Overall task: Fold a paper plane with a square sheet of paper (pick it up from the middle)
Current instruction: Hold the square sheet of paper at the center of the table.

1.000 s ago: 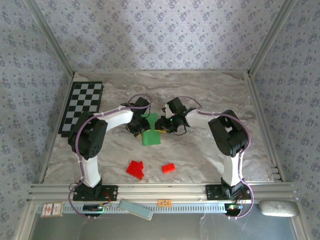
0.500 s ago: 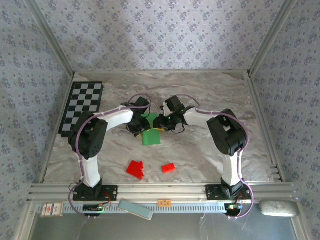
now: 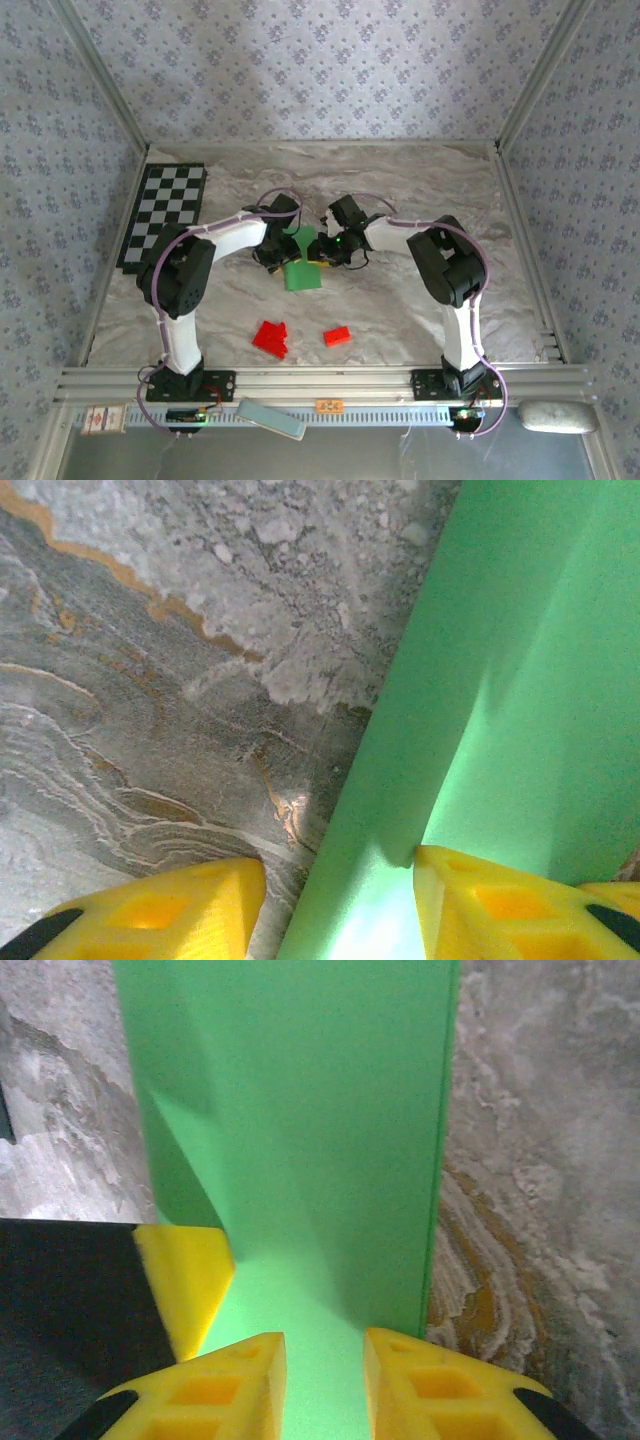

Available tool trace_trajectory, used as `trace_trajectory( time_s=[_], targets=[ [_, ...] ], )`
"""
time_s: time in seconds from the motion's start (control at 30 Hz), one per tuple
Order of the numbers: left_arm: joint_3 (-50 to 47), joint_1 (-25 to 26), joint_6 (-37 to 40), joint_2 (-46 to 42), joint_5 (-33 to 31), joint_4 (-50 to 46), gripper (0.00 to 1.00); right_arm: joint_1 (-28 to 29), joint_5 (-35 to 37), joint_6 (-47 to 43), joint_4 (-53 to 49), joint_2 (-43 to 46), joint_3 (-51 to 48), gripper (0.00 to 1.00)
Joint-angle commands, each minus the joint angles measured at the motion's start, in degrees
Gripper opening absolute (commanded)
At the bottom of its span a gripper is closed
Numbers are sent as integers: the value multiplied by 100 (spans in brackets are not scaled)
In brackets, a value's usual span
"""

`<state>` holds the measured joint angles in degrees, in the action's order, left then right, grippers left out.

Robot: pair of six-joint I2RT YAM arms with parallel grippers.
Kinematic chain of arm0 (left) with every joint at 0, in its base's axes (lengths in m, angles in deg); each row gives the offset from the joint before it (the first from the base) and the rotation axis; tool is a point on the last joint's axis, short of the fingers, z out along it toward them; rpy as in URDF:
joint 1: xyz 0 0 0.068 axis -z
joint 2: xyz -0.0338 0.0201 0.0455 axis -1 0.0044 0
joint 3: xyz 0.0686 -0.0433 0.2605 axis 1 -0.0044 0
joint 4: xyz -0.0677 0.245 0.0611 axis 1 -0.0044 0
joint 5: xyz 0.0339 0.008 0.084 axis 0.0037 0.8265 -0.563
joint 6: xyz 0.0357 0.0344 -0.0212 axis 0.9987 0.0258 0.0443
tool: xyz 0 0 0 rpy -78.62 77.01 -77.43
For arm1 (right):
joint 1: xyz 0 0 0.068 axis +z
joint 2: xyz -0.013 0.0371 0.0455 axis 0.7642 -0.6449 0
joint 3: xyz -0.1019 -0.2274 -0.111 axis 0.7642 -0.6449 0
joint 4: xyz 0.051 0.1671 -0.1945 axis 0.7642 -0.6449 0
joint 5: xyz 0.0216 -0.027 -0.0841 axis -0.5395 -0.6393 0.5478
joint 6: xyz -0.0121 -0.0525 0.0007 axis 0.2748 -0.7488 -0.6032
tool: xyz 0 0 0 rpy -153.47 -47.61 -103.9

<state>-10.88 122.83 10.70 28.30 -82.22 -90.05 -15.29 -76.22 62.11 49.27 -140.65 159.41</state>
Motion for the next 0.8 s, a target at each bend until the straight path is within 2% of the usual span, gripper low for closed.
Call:
trace_trajectory(
  time_s=[0.0,0.3,0.6,0.77],
  targets=[
    [-294,34,-18,709,219,377,46,61,144,-113,-387,-148,124,28],
    [-131,5,66,412,121,270,46,55,905,-612,-1364,-462,168,26],
    [287,-200,327,-774,-381,186,50,113,1866,-805,-2417,-909,608,22],
    [-85,-268,449,-1414,-53,841,49,187,2139,-789,-2710,-1046,797,21]
  ],
)
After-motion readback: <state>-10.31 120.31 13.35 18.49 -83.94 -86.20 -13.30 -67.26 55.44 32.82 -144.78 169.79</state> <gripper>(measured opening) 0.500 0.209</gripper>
